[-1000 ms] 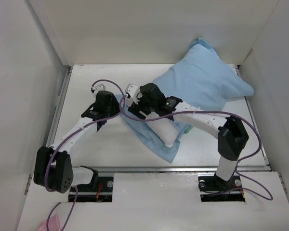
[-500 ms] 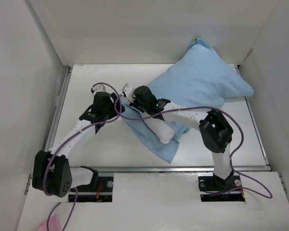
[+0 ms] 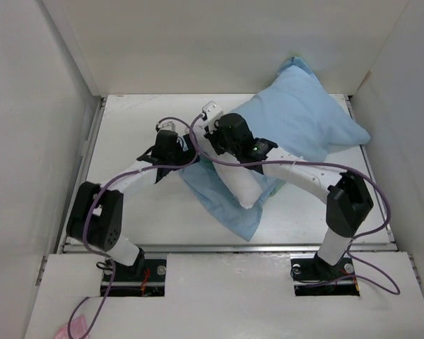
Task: Put the pillow into the pillowcase
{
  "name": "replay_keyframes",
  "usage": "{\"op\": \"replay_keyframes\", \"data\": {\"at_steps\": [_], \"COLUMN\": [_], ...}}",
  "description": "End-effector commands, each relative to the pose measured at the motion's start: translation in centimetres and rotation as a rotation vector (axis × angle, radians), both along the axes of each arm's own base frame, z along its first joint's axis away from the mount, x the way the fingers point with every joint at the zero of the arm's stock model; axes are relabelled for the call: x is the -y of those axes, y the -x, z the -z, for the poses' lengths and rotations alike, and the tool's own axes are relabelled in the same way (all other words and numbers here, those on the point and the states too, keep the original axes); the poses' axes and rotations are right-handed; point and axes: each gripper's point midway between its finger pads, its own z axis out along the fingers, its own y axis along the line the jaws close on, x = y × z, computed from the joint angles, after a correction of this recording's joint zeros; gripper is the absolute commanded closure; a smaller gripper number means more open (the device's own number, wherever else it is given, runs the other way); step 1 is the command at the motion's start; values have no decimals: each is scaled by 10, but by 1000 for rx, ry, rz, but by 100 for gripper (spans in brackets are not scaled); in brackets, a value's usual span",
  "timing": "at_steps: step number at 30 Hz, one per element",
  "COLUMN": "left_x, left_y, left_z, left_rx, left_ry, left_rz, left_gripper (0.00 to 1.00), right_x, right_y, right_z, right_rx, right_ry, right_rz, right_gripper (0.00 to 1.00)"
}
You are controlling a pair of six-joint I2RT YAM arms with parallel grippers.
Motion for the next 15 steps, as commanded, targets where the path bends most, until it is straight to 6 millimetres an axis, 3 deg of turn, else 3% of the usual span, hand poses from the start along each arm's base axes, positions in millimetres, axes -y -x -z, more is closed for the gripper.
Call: {"op": "replay_keyframes", "data": {"at_steps": [1, 5, 6, 7, 8, 9, 10, 12, 15], "left_x": [4, 25, 27, 31, 27, 24, 22, 21, 10], "left_y": [-32, -51, -55, -59, -63, -65, -67, -70, -74], "left_z": [-11, 2, 16, 17, 24, 30, 38, 35, -6], "left_rx": [63, 74, 44, 36, 23, 8, -22, -10, 93], "left_ry": [-26, -15, -27, -37, -63, -85, -109, -114, -54], "left_rz": [-20, 22, 23, 26, 4, -12, -22, -32, -53], "left_gripper": [2, 4, 10, 17, 32, 76, 100, 100, 100], "right_x": [-8, -9, -4, -4, -1, 1, 0, 5, 10], "right_y": [6, 10, 8, 10, 9, 9, 10, 10, 16], "right_z": [-59, -62, -68, -73, -71, -75, -75, -73, -43], "right_rx": [35, 12, 16, 19, 5, -3, -6, -15, -53], "right_ry": [-212, -238, -254, -263, -265, -287, -289, -284, -173], "right_rz": [-37, -62, -48, -61, -57, -66, -77, -73, -113], "right_gripper": [100, 100, 100, 100, 100, 100, 100, 100, 100]}}
